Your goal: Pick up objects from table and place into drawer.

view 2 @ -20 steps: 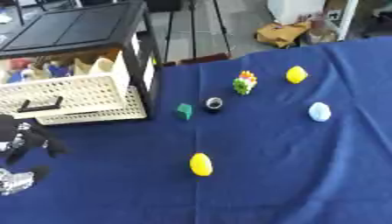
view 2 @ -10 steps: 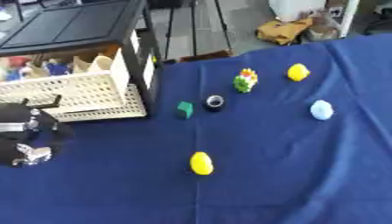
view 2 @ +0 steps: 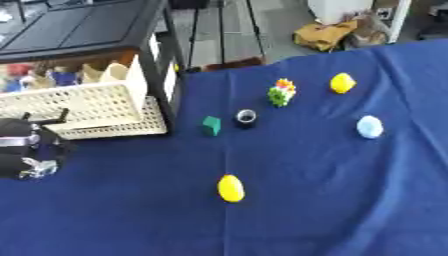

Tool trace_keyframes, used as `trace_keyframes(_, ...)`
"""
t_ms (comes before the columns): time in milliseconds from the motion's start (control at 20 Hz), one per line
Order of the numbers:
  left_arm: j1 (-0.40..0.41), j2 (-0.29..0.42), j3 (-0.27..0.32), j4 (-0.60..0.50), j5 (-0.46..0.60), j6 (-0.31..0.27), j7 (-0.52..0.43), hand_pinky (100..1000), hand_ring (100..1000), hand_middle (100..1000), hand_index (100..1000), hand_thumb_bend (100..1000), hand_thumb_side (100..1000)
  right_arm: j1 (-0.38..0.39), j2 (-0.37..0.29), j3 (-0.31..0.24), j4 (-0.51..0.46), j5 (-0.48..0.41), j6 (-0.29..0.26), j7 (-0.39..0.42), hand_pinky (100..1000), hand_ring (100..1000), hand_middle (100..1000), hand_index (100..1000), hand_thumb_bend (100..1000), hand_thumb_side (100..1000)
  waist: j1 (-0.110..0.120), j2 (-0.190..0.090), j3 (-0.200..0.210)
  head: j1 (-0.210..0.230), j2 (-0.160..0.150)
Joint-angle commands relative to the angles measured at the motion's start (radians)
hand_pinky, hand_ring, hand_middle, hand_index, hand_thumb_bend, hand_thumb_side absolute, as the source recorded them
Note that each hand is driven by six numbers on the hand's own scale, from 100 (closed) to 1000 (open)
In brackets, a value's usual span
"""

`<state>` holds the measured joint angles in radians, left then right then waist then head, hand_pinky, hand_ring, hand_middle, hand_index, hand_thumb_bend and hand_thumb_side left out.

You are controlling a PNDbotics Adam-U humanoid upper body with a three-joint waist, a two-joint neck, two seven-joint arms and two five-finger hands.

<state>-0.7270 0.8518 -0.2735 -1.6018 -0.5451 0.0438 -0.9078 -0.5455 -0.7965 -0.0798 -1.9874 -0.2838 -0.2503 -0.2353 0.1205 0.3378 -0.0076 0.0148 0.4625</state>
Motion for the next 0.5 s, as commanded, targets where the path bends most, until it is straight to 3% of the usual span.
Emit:
trace_keyframes(50,-0.026,0.014,0.034,0.021,0.001,0.018,0.001,277,448,725,950,100,980,-0.008,-0.015,-0.007,-0.013,0.007,0.0,-0.001,573,761,451,720,100,942,-0.007,-0.015,-0.002,0.006,-0.015)
trace_keyframes(500,-0.081,-0.005,0.081,0.055,-0.068,0.072,0.001,264,449,677,955,100,911,0.007,0.006,0.007,-0.013,0.028,0.009,0.019,581,764,439,713,100,943,-0.007,-0.001,-0.014,0.015,-0.035)
